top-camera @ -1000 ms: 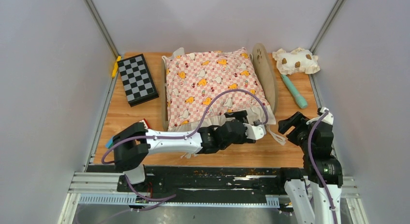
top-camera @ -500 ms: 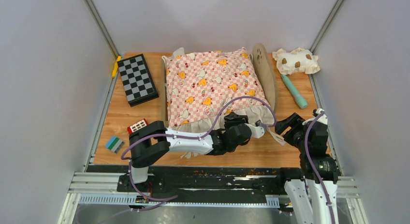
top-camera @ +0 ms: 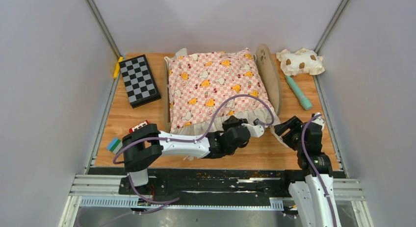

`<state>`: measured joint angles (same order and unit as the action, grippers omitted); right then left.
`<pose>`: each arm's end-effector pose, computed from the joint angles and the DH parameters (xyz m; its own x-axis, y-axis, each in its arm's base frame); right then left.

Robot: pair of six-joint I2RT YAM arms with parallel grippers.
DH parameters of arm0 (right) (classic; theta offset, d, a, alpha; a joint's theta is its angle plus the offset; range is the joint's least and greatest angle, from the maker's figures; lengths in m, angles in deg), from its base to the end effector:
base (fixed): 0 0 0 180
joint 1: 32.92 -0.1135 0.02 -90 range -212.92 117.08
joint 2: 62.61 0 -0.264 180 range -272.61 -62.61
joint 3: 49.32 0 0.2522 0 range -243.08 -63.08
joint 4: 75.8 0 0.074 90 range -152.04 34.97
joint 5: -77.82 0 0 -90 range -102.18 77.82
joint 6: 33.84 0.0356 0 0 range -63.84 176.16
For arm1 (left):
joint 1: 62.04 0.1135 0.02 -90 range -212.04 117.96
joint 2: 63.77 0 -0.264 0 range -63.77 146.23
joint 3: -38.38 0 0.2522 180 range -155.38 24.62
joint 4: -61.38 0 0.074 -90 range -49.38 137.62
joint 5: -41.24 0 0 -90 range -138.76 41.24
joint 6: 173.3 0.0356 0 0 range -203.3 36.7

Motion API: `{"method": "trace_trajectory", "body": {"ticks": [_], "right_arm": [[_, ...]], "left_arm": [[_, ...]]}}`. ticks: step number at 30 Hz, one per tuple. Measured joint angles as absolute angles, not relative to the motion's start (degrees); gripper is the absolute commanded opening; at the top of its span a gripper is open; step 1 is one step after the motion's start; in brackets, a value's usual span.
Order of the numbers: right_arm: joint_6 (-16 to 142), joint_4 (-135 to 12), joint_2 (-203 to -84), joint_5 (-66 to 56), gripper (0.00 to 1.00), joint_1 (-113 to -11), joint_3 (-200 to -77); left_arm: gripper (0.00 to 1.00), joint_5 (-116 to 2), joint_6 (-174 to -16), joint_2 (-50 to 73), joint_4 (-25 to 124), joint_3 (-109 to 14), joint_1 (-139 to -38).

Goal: Set up the pet bed
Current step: Adjust the ropes on the bed frame.

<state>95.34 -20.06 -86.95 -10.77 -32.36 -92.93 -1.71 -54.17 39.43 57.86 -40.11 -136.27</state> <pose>0.1057 -0.0002 0.2404 -0.4671 0.6362 -0.6141 0.3677 0.7714 0.5194 0.1327 -0.3740 0.2186 0.1216 0.7899 -0.6011 0.4823 0.4823 0.7313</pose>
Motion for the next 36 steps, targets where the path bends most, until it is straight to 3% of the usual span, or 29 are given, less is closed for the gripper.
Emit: {"method": "trace_trajectory", "body": {"ticks": [6, 19, 36], "right_arm": [[96.12, -23.99, -90.53, -10.64, 0.6, -32.36, -89.69], [96.17, -29.78, -94.23, -10.25, 0.6, -32.36, -87.79], [93.28, -44.39, -100.43, -2.01, 0.49, -32.47, -82.0]], "left_arm": [[0.08, -0.62, -57.91, 37.18, 58.06, -38.69, -135.51], [0.01, -6.32, -72.22, 31.69, 52.94, -37.03, -126.39], [0.0, -9.12, -74.52, 31.06, 51.74, -36.03, -123.79]]}}
